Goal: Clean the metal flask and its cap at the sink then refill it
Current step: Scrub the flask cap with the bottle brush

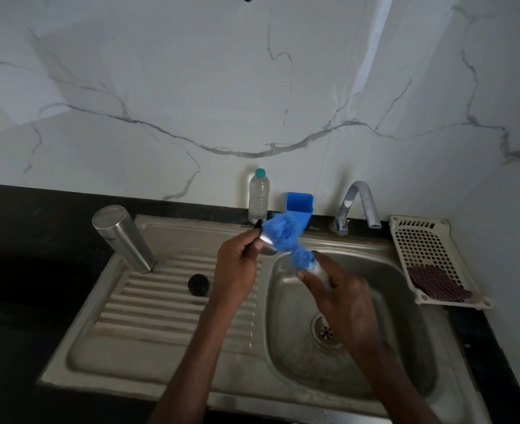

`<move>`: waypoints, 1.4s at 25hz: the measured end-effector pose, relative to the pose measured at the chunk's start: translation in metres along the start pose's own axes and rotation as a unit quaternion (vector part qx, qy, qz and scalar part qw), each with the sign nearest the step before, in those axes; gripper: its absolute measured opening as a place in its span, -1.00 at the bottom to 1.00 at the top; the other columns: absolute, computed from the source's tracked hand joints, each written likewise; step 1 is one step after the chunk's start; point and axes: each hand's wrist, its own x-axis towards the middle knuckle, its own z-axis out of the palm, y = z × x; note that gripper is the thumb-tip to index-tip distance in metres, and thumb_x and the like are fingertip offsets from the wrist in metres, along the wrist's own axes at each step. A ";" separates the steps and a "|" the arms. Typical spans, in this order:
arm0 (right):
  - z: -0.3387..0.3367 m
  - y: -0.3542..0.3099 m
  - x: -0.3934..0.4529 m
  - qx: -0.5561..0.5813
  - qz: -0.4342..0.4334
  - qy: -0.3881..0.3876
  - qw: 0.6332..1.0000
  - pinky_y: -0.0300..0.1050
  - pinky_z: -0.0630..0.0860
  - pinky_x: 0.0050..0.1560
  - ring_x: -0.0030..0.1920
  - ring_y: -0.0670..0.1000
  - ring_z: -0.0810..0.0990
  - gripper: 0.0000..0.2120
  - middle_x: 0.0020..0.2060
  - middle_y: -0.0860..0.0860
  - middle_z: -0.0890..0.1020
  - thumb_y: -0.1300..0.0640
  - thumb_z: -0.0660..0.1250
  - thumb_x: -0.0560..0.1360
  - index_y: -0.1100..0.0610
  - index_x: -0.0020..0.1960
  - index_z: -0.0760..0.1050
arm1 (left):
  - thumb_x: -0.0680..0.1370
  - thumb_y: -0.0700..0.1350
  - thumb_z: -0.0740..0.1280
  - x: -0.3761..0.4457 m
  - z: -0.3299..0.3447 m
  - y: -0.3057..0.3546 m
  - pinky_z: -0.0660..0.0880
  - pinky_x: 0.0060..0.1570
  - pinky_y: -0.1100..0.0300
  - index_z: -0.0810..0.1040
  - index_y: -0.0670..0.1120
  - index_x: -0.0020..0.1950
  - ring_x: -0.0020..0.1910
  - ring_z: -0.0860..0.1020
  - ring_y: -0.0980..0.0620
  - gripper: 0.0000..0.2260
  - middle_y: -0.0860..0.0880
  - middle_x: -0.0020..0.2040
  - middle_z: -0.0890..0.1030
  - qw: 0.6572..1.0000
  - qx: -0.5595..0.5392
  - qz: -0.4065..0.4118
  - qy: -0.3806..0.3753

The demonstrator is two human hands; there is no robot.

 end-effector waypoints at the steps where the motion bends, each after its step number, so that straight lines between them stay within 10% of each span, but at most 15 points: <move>1: -0.004 0.002 0.000 0.022 0.032 -0.005 0.999 -0.32 0.48 -0.45 -0.36 -0.19 0.61 -0.62 -0.32 -0.16 0.61 -0.26 0.30 0.56 -0.19 0.34 0.49 | 0.67 -0.28 0.31 0.000 0.001 -0.003 0.56 0.10 0.36 0.69 -0.07 0.28 0.09 0.67 0.20 -0.74 0.05 0.11 0.75 1.000 0.018 0.002 -0.010; 10: -0.009 -0.004 -0.006 0.092 0.039 -0.032 0.994 -0.35 0.46 -0.38 -0.33 -0.15 0.60 -0.75 -0.25 -0.19 0.66 -0.14 0.38 0.58 -0.17 0.24 0.59 | 0.67 -0.34 0.24 0.004 -0.002 -0.002 0.59 0.00 0.14 0.70 0.01 0.11 -0.12 0.70 0.07 -0.68 0.05 -0.16 0.74 0.999 -0.041 0.008 0.015; 15: -0.009 0.002 -0.001 0.077 0.050 -0.067 0.993 -0.35 0.49 -0.39 -0.28 -0.17 0.63 -0.71 -0.23 -0.16 0.66 -0.16 0.37 0.58 -0.19 0.29 0.55 | 0.66 -0.28 0.24 0.000 -0.011 -0.007 0.53 -0.05 0.34 0.66 0.21 0.08 -0.11 0.66 0.21 -0.61 0.20 -0.14 0.72 0.997 -0.075 0.012 0.009; 20: -0.010 0.009 0.009 0.111 0.080 -0.087 0.987 -0.31 0.52 -0.33 -0.24 -0.17 0.65 -0.73 -0.19 -0.12 0.69 -0.17 0.35 0.57 -0.17 0.25 0.56 | 0.73 -0.21 0.20 -0.004 -0.005 -0.022 0.60 0.16 0.06 0.69 -0.11 0.23 0.12 0.68 -0.07 -0.73 -0.05 0.06 0.75 0.984 -0.176 -0.037 0.001; 29: 0.005 -0.002 0.003 0.320 0.102 -0.059 0.940 -0.17 0.46 -0.46 -0.42 0.00 0.54 -0.85 -0.32 0.06 0.66 0.01 0.34 0.61 0.02 0.07 0.65 | 0.61 -0.32 0.30 -0.009 0.008 -0.003 0.69 0.06 0.09 0.58 -0.25 0.23 0.12 0.70 -0.12 -0.78 -0.21 0.16 0.72 0.798 -0.545 -0.257 0.027; 32: 0.021 0.000 -0.008 0.230 0.072 -0.031 0.970 -0.22 0.49 -0.44 -0.41 -0.10 0.59 -0.86 -0.27 -0.07 0.68 -0.10 0.33 0.61 -0.16 0.14 0.59 | 0.66 -0.27 0.26 -0.015 0.013 -0.003 0.65 0.17 -0.04 0.51 -0.25 0.36 0.14 0.72 -0.17 -0.73 -0.29 0.25 0.67 0.712 -0.619 -0.326 0.057; 35: 0.020 0.009 -0.011 0.035 0.031 -0.006 0.999 -0.32 0.50 -0.43 -0.31 -0.20 0.63 -0.61 -0.28 -0.17 0.62 -0.27 0.25 0.58 -0.22 0.37 0.44 | 0.70 -0.21 0.25 -0.012 0.018 -0.004 0.71 0.02 0.05 0.55 -0.26 0.31 0.14 0.72 -0.16 -0.77 -0.28 0.22 0.69 0.786 -0.523 -0.317 0.090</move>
